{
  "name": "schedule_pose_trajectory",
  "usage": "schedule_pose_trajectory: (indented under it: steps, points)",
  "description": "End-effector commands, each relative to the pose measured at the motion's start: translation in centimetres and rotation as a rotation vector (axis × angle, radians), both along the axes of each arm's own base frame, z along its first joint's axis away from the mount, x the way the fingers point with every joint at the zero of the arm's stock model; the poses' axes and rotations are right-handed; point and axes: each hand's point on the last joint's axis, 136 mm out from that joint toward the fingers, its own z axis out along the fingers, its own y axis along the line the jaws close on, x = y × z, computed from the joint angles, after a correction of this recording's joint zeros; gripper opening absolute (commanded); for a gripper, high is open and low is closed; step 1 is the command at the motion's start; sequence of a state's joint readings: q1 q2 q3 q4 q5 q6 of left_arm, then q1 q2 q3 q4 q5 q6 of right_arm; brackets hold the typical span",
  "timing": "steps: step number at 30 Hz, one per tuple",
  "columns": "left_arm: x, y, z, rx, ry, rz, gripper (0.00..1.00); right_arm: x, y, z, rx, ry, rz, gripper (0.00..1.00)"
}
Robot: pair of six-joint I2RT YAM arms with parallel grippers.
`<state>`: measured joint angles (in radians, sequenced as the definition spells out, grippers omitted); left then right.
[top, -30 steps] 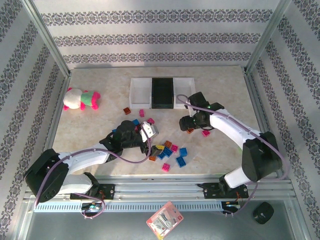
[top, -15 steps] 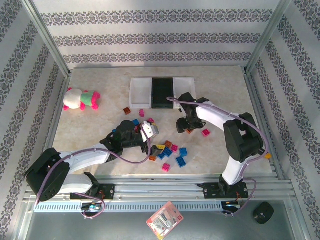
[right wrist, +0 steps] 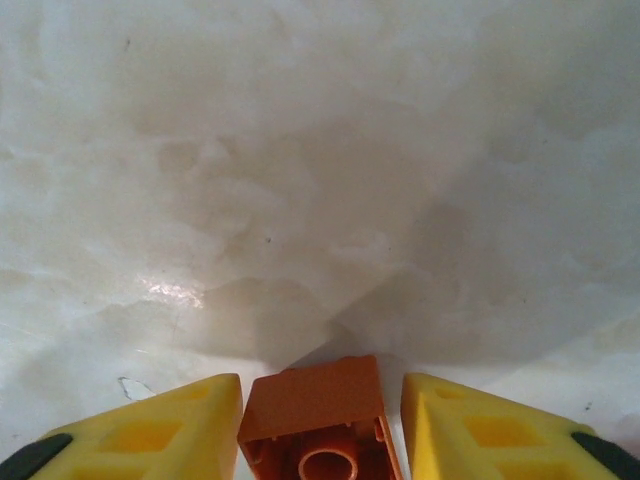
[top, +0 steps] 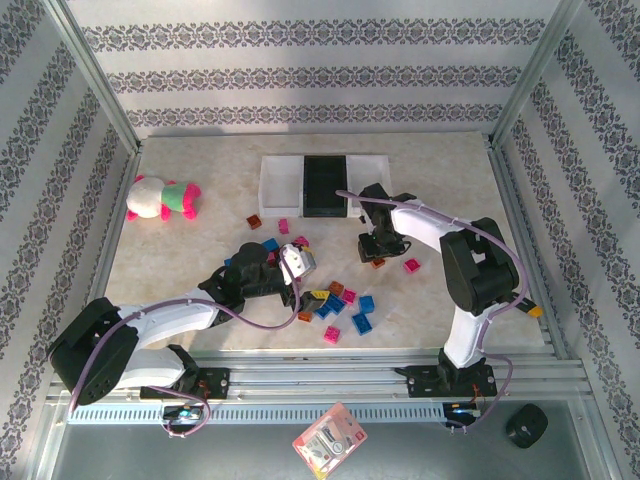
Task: Sort the legos into containers by color
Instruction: Pick up the lego from the center of the table, then place the lego in the container.
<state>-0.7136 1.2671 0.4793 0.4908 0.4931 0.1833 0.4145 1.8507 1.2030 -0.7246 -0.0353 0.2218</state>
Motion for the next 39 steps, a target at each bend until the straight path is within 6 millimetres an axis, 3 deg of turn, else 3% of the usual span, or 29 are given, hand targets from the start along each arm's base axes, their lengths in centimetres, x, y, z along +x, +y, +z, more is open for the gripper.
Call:
schedule_pose_trajectory:
  steps: [1, 8, 12, 19, 23, 28, 31, 36, 39]
  points:
    - [-0.2, -0.3, 1.2, -0.035, -0.050, -0.008, 0.99, -0.6, -0.3, 0.3, 0.007, 0.008, -0.027, 0.39]
    - [0.0, -0.2, 1.4, -0.047, -0.056, 0.007, 0.99, 0.0, 0.5, 1.9, 0.049, -0.027, -0.032, 0.32]
    - [0.1, 0.1, 1.2, -0.043, -0.057, 0.024, 0.99, 1.5, 1.7, 4.6, 0.111, -0.112, -0.013, 0.33]
    - [1.4, 1.3, 1.5, -0.047, -0.051, 0.147, 0.99, 9.0, 2.9, 10.2, 0.185, -0.398, -0.067, 0.30]
    - [1.9, 1.8, 2.0, -0.073, -0.060, 0.191, 0.99, 14.2, 2.6, 11.7, 0.191, -0.494, -0.149, 0.30]
    - [2.2, 2.2, 1.9, -0.076, -0.049, 0.226, 0.99, 19.5, 1.7, 12.1, 0.178, -0.581, -0.219, 0.29]
    - [2.3, 2.3, 1.9, -0.069, -0.050, 0.237, 0.99, 21.6, 1.8, 11.4, 0.186, -0.579, -0.222, 0.31]
    - [3.1, 2.8, 2.2, -0.073, -0.053, 0.289, 0.99, 23.3, 1.3, 8.7, 0.145, -0.551, -0.222, 0.32]
    - [3.6, 3.2, 2.2, -0.073, -0.022, 0.334, 0.99, 23.7, 1.1, 8.7, 0.137, -0.558, -0.214, 0.35]
